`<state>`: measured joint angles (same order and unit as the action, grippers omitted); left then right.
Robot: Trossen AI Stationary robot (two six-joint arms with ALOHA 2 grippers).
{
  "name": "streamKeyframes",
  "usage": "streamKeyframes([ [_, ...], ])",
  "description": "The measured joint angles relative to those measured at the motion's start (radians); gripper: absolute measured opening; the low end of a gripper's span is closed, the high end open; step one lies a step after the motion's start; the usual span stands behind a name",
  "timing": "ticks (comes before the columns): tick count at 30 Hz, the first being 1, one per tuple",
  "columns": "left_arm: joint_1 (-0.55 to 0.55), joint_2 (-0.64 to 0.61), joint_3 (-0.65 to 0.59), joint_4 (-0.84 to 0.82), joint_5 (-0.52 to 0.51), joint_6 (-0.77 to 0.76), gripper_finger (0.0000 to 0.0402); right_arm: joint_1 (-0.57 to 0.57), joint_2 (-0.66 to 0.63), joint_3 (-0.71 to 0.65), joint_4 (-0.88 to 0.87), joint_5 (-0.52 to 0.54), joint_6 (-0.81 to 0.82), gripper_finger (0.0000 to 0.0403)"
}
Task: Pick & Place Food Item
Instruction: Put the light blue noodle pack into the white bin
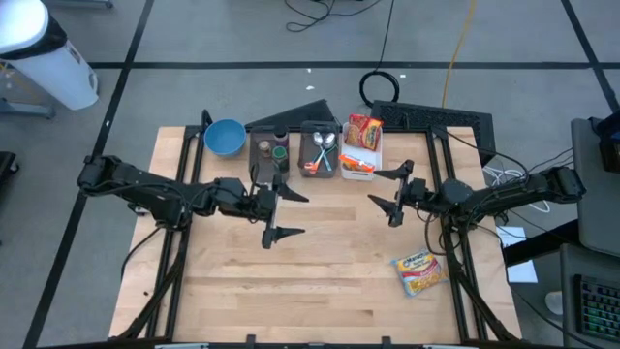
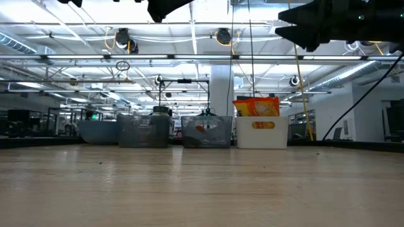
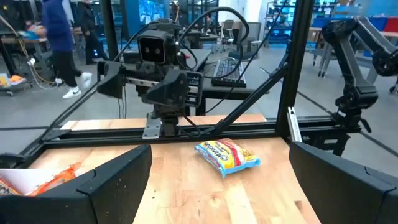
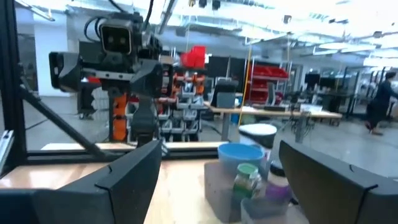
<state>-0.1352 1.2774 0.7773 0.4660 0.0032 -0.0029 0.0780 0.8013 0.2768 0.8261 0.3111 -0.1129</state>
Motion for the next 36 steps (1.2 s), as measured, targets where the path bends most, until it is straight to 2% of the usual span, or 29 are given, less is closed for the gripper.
streamKeyframes([
  [17, 0.0, 0.0, 0.0, -0.007, 0.0, 0.061, 0.039, -0.001, 0.0, 0.0, 0.04, 0.024, -0.116, 0.032],
  [21, 0.0, 0.0, 0.0, -0.015, -0.001, 0.061, 0.039, -0.006, 0.0, 0.027, 0.013, 0.001, -0.071, 0.032],
  [26, 0.0, 0.0, 0.0, -0.047, -0.001, 0.052, 0.039, 0.004, 0.04, 0.222, -0.467, 0.003, -0.032, 0.032],
  [30, 0.0, 0.0, 0.0, -0.054, -0.001, 0.046, 0.039, 0.034, 0.107, 0.414, -0.769, -0.004, -0.009, 0.032],
  [36, 0.0, 0.0, 0.0, -0.091, -0.001, 0.008, 0.039, 0.052, 0.161, 0.612, -1.139, -0.132, 0.143, 0.032],
])
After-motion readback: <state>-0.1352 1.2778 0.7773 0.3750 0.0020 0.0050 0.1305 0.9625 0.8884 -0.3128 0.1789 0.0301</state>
